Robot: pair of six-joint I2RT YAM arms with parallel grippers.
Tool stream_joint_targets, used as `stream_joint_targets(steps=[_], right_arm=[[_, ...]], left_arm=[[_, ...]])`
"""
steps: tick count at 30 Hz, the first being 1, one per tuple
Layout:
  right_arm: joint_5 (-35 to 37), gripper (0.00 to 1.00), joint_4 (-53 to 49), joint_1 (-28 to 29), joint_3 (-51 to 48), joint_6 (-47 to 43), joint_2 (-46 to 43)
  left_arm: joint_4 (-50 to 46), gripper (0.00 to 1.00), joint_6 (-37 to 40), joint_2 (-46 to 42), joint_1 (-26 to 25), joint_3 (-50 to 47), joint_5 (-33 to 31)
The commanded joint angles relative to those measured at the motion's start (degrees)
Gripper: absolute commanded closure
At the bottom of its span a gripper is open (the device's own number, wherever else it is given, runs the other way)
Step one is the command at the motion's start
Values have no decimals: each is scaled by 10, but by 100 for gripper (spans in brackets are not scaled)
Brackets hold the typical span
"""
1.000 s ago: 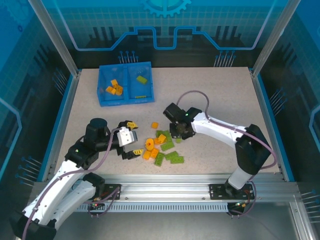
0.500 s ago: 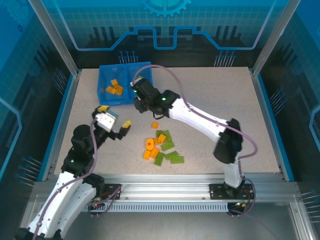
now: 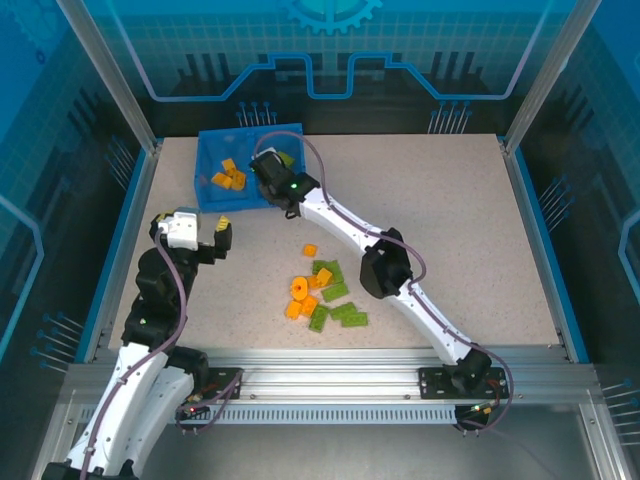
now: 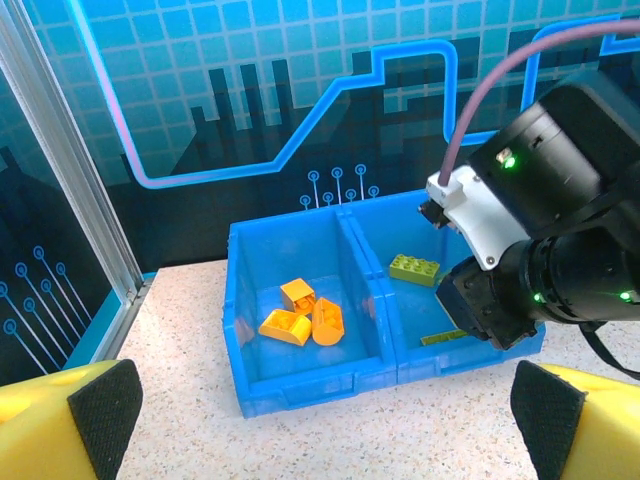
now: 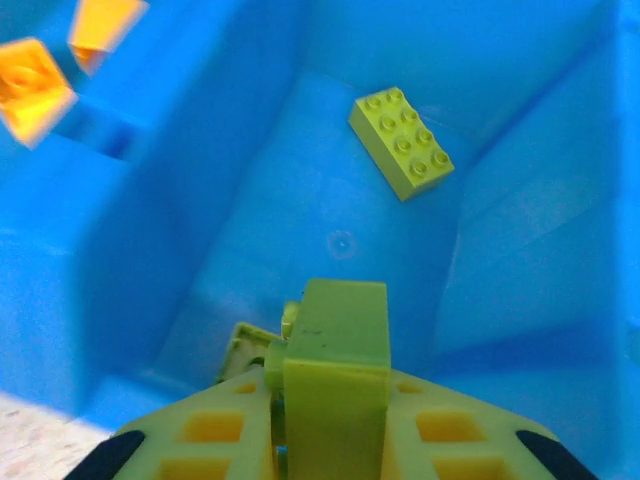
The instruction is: Sort the legos into containers by color
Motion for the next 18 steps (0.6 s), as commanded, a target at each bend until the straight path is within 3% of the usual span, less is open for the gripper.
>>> stream_joint_targets(steps=[1, 7, 11, 14, 18], right_arm=[[-33, 72, 37, -11, 27, -23, 16], [-65, 65, 72, -10, 29, -29, 24], [-73, 43, 59, -8, 34, -14, 23], [-64, 41, 31, -3, 44, -13, -2], [-67, 39, -41, 0, 19, 24, -97]], left_arm=[[21, 1, 2, -2, 3, -5, 0], [21, 1, 3, 15, 3, 0, 10], [11, 1, -4, 27, 4, 9, 5], [-6, 1, -17, 39, 3, 21, -13], [-31, 1, -31, 61, 3, 39, -19]])
